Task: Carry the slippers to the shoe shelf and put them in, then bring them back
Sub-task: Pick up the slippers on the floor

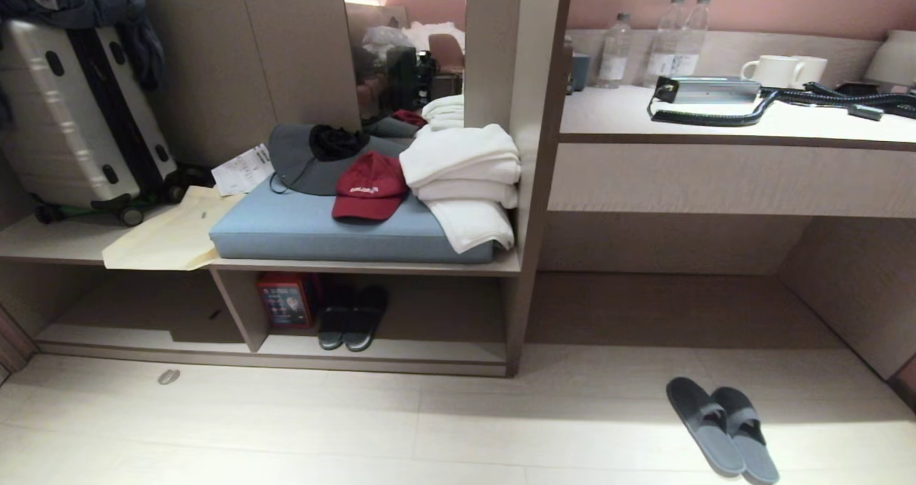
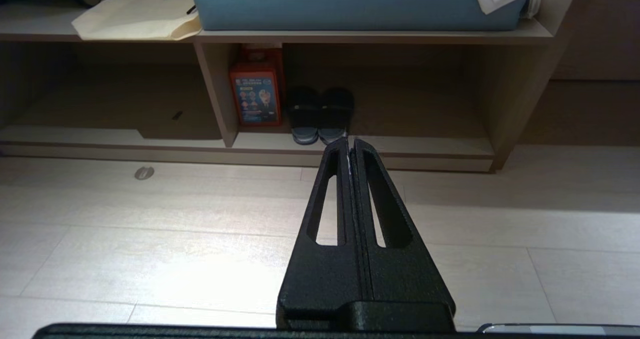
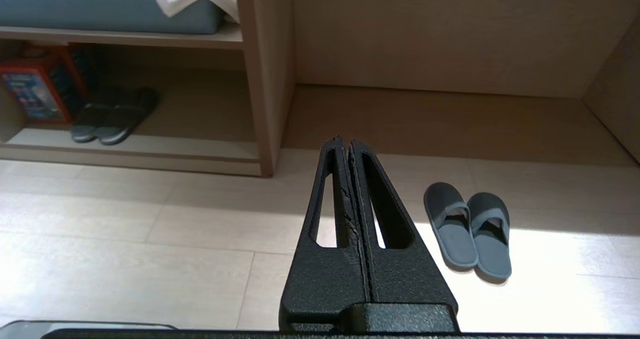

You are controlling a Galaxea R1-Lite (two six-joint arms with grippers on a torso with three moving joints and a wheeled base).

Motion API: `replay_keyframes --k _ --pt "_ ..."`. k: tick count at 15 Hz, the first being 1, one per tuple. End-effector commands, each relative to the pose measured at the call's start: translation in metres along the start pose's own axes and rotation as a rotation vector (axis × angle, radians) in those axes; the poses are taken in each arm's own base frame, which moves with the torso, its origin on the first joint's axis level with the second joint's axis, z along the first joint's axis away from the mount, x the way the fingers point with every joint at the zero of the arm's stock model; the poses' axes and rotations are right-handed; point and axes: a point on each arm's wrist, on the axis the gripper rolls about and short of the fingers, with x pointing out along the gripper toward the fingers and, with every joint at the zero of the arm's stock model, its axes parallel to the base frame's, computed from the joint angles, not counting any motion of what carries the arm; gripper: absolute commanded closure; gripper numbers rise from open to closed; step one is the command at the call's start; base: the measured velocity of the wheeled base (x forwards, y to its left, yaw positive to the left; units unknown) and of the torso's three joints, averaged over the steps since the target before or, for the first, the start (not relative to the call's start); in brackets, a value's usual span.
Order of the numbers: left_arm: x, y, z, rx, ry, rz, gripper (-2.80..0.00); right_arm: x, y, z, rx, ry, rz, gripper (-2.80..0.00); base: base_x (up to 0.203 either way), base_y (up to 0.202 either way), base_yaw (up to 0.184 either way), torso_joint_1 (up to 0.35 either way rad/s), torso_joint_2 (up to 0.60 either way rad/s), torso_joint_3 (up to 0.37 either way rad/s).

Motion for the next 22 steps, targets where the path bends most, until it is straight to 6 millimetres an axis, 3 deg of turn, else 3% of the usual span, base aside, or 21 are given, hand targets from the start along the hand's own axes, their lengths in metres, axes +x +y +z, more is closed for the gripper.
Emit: replay_keyframes --k 1,9,22 --pt "0.0002 0.0000 -0.0004 -0.001 0.002 0.001 0.00 0.0000 0.0000 -0.0001 0.000 0.001 0.000 0.00 0.160 0.000 0.001 0.005 0.00 0.002" --pt "0.0001 0.0000 0.0001 -0.001 0.001 0.001 0.00 0.0000 0.0000 -0.0001 0.000 0.001 0.000 0.00 0.008 -0.008 0.002 0.001 0.00 0.001" --pt "0.0002 0.0000 -0.0004 -0.001 0.002 0.001 0.00 0.0000 0.0000 -0.0001 0.000 0.001 0.000 0.00 0.000 -0.192 0.003 0.002 0.00 0.003"
